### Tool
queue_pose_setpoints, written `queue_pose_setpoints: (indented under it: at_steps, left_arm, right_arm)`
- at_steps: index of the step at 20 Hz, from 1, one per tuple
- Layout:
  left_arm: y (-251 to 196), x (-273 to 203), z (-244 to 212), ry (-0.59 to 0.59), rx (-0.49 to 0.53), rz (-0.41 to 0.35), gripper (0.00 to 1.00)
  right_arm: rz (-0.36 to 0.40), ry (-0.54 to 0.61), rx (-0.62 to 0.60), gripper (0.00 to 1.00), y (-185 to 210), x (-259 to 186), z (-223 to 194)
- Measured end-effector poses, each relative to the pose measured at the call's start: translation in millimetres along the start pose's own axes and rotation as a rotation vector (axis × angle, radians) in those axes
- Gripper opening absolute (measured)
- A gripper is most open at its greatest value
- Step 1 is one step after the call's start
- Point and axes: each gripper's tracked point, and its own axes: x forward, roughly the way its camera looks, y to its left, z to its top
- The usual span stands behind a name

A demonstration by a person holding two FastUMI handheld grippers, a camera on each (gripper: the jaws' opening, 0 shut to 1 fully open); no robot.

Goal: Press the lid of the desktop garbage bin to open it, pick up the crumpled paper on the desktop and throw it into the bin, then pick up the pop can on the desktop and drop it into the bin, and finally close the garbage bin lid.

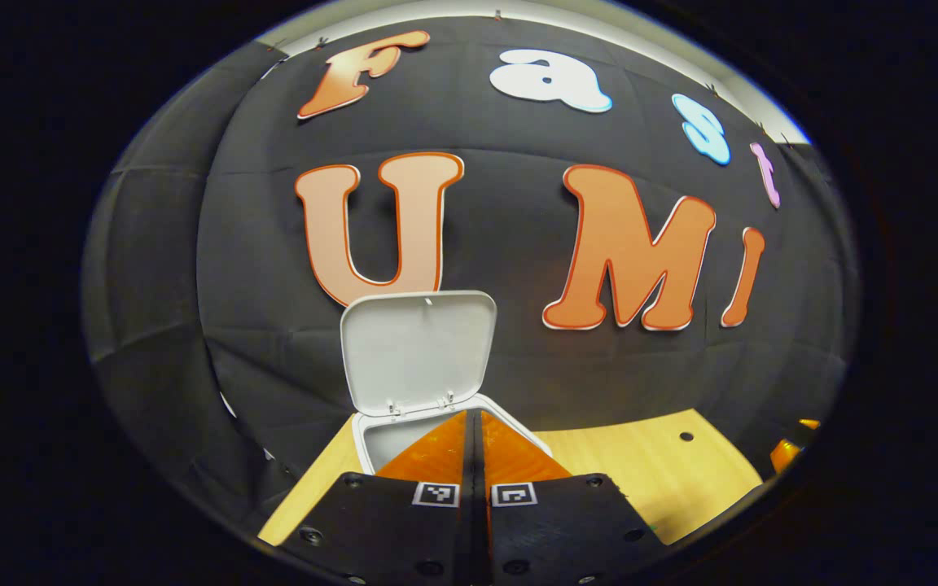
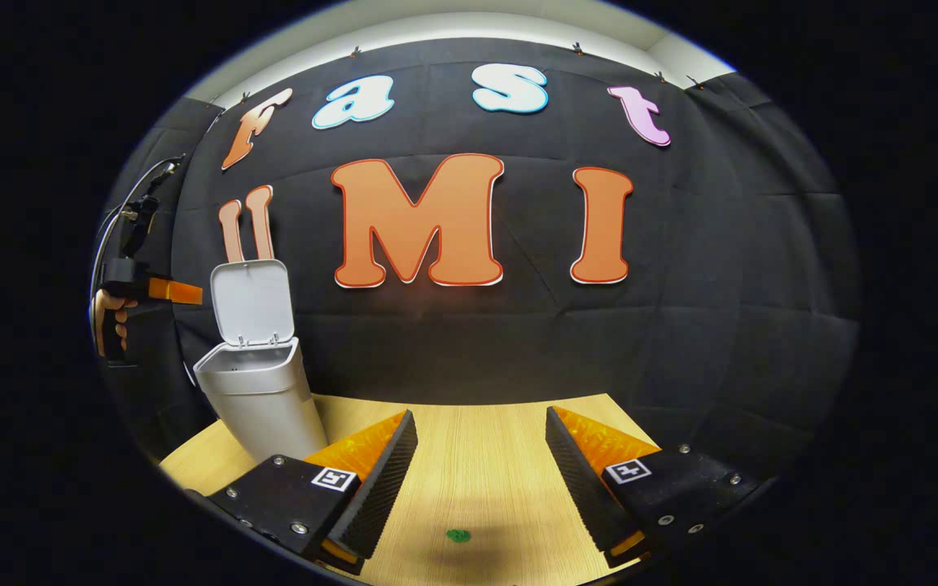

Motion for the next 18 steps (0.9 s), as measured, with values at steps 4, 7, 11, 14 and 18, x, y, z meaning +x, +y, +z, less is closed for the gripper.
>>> queue_pose_setpoints:
  at_steps: [4, 7, 11, 14, 18]
  left_arm:
    - [-6, -21, 1, -0.085, 0.008, 0.037, 0.00]
    - [-16, -27, -2, -0.122, 0.014, 0.015, 0.06]
    - [-19, -30, -19, -0.090, -0.051, -0.001, 0.16]
    - [-21, -29, -26, -0.080, -0.066, -0.003, 0.35]
    - [-30, -31, -29, -0.082, -0.053, -0.030, 0.52]
  right_arm:
    - [-0.001, 0.002, 0.021, 0.95, 0, 0, -2]
    - [0.001, -0.007, 0.030, 0.95, 1, 0, 1]
    - [0.001, -0.019, 0.052, 0.95, 1, 1, 7]
    - [-0.002, -0.023, 0.048, 0.95, 0, 1, 8]
    - [0.002, -0.024, 0.039, 0.95, 3, 2, 9]
